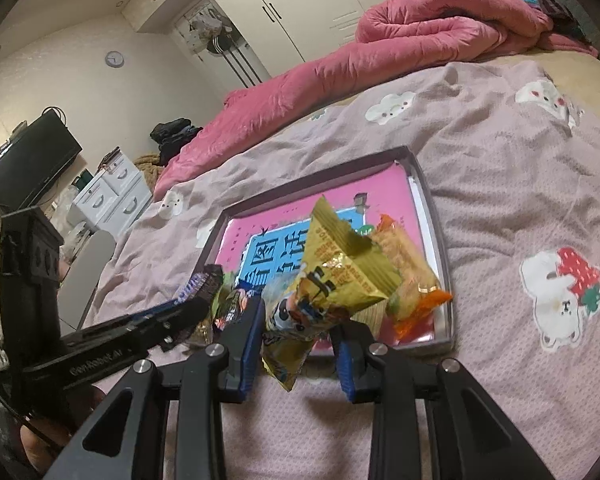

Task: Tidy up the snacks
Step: 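Carry Snickers bar into tray with left gripper while right carries yellow pack there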

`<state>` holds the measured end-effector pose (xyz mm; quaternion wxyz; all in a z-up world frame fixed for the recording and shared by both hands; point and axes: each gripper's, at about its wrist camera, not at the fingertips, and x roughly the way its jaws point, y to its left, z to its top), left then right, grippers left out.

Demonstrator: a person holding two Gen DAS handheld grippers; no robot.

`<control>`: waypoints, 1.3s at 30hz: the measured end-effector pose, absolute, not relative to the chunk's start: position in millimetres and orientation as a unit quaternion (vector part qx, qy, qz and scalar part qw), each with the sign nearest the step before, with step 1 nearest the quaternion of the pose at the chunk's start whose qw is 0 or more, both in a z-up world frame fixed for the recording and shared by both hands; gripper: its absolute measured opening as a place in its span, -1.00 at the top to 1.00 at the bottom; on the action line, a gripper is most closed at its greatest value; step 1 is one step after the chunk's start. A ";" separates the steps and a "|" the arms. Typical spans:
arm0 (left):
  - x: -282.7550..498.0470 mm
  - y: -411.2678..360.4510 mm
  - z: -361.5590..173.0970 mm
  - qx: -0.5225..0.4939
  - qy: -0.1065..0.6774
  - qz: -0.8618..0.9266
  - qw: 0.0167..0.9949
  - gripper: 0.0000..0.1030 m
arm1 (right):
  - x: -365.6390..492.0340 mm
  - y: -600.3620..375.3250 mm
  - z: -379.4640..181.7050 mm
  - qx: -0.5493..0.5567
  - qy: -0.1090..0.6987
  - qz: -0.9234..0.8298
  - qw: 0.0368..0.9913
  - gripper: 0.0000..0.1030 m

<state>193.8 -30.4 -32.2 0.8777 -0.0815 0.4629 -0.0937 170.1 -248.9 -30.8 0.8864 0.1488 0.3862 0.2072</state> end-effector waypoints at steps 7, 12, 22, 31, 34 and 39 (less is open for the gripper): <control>207.0 -36.5 -39.9 -0.081 0.468 -0.093 0.875 0.44 | 184.2 -247.6 -22.8 0.136 0.381 0.193 0.894 0.36; 212.6 -39.0 -47.4 -0.079 0.476 -0.095 0.871 0.44 | 193.4 -241.2 -22.5 0.115 0.386 0.189 0.895 0.36; 217.9 -41.6 -59.9 -0.073 0.489 -0.095 0.864 0.44 | 198.8 -224.1 -31.9 0.071 0.404 0.194 0.891 0.36; 220.3 -38.9 -65.7 -0.075 0.494 -0.094 0.861 0.44 | 201.4 -213.6 -43.2 0.061 0.422 0.210 0.880 0.36; 220.3 -38.3 -67.5 -0.075 0.495 -0.093 0.861 0.44 | 203.1 -211.2 -47.1 0.059 0.430 0.214 0.875 0.37; 220.9 -36.9 -69.2 -0.076 0.496 -0.091 0.860 0.44 | 206.4 -208.2 -48.2 0.041 0.433 0.204 0.877 0.36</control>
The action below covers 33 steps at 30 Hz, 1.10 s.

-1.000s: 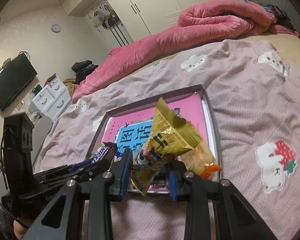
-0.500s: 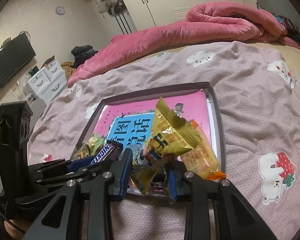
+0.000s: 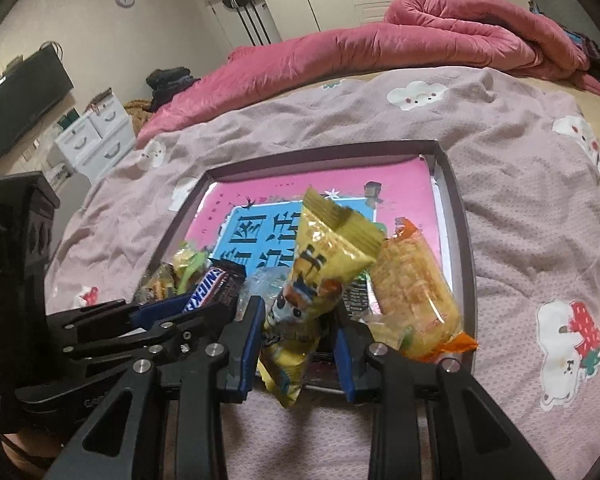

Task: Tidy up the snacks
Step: 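Lower and open left gripper on Snickers while right releases yellow pack in tray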

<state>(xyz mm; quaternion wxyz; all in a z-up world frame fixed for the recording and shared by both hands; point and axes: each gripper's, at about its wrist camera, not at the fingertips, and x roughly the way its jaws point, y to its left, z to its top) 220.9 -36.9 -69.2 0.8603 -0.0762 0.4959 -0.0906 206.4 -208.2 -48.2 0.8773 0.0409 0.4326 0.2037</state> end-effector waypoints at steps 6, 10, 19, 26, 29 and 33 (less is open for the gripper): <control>222.3 -35.7 -71.3 -0.079 0.498 -0.090 0.859 0.44 | 211.3 -214.4 -46.5 0.053 0.424 0.191 0.884 0.36; 222.2 -35.4 -71.8 -0.079 0.497 -0.090 0.859 0.44 | 215.6 -216.7 -48.3 0.048 0.427 0.176 0.886 0.36; 222.4 -35.1 -73.4 -0.081 0.497 -0.089 0.859 0.44 | 223.1 -213.6 -60.5 0.052 0.448 0.166 0.877 0.37; 223.4 -35.5 -73.7 -0.080 0.497 -0.090 0.860 0.44 | 223.4 -210.0 -64.7 0.031 0.448 0.153 0.880 0.37; 223.8 -35.5 -74.4 -0.081 0.497 -0.090 0.859 0.44 | 223.2 -209.1 -64.3 0.015 0.446 0.141 0.884 0.38; 224.2 -35.6 -74.6 -0.082 0.497 -0.090 0.859 0.44 | 224.2 -206.2 -65.9 0.008 0.447 0.139 0.884 0.39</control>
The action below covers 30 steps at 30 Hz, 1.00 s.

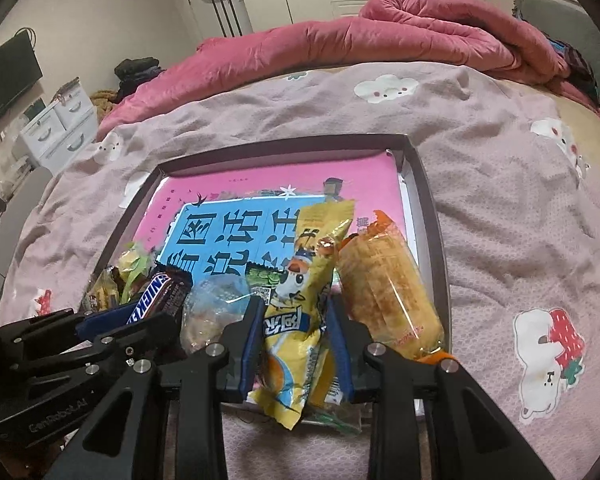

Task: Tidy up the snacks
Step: 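Lower and open left gripper on Snickers while right releases yellow pack in tray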

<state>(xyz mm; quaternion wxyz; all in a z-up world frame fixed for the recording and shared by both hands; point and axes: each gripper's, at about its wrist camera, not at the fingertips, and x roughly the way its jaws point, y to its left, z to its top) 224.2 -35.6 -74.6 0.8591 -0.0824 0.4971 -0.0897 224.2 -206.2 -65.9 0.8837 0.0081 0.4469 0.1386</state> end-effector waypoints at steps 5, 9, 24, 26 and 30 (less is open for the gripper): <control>224.2 -35.4 -74.3 -0.083 0.497 -0.090 0.859 0.44 | 224.9 -204.7 -68.0 0.012 0.452 0.142 0.881 0.39; 223.6 -35.9 -74.1 -0.081 0.497 -0.092 0.859 0.44 | 224.4 -205.0 -67.0 0.012 0.452 0.143 0.880 0.38; 223.2 -36.7 -74.2 -0.078 0.499 -0.090 0.858 0.44 | 221.4 -206.2 -61.8 0.015 0.450 0.126 0.884 0.39; 223.2 -36.9 -74.1 -0.077 0.499 -0.090 0.859 0.44 | 221.5 -206.1 -61.9 0.016 0.451 0.123 0.884 0.39; 223.0 -37.2 -73.8 -0.075 0.499 -0.089 0.859 0.43 | 223.0 -206.5 -60.9 0.021 0.454 0.117 0.883 0.38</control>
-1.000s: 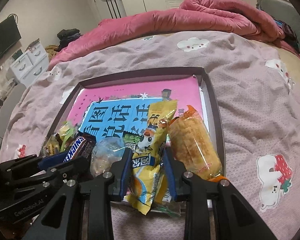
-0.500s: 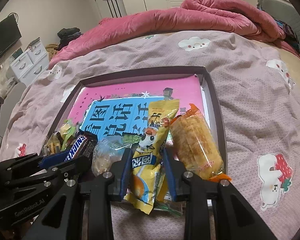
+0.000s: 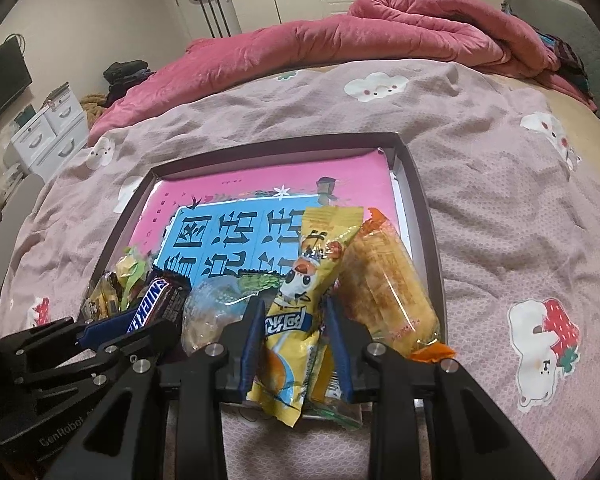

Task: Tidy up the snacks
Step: 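Lower and open left gripper on Snickers while right releases yellow pack in tray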

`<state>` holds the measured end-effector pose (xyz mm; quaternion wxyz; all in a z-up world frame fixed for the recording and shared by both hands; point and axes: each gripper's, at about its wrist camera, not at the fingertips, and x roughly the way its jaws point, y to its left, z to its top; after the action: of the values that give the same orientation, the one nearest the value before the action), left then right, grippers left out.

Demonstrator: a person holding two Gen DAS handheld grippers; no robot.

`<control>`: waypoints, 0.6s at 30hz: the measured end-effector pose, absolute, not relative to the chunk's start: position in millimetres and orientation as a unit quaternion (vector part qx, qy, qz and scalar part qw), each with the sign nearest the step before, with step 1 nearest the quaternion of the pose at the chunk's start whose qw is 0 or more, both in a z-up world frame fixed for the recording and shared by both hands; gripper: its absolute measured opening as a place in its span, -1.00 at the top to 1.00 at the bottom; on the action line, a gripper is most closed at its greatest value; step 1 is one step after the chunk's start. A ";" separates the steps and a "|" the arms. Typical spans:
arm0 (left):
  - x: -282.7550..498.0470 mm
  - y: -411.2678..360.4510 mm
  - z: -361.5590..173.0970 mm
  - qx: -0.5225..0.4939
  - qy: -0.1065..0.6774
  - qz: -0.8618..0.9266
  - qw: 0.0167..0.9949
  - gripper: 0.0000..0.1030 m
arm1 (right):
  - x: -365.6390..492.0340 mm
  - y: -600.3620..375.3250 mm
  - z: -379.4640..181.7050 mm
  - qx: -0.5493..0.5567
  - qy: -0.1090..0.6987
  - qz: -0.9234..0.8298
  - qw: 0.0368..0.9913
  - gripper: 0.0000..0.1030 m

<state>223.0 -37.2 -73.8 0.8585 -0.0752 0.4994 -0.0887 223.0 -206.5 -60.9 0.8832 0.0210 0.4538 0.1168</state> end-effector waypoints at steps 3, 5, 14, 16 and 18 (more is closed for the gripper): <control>223.0 -37.5 -73.6 -0.075 0.501 -0.089 0.858 0.43 | 223.4 -206.0 -59.8 0.018 0.454 0.116 0.884 0.38; 222.4 -37.8 -73.4 -0.075 0.502 -0.089 0.857 0.43 | 223.2 -206.6 -59.2 0.019 0.453 0.114 0.884 0.38; 221.8 -37.9 -72.9 -0.075 0.504 -0.088 0.856 0.42 | 221.9 -210.5 -56.4 0.024 0.449 0.108 0.887 0.36; 221.7 -38.4 -72.6 -0.074 0.503 -0.088 0.856 0.41 | 221.6 -210.9 -56.1 0.028 0.449 0.111 0.886 0.34; 221.5 -38.8 -71.8 -0.073 0.503 -0.088 0.857 0.40 | 220.8 -209.6 -56.4 0.029 0.450 0.118 0.885 0.32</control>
<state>221.5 -38.8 -71.8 0.8570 -0.0727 0.5026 -0.0877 220.8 -209.6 -56.4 0.8850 0.0288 0.4496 0.1179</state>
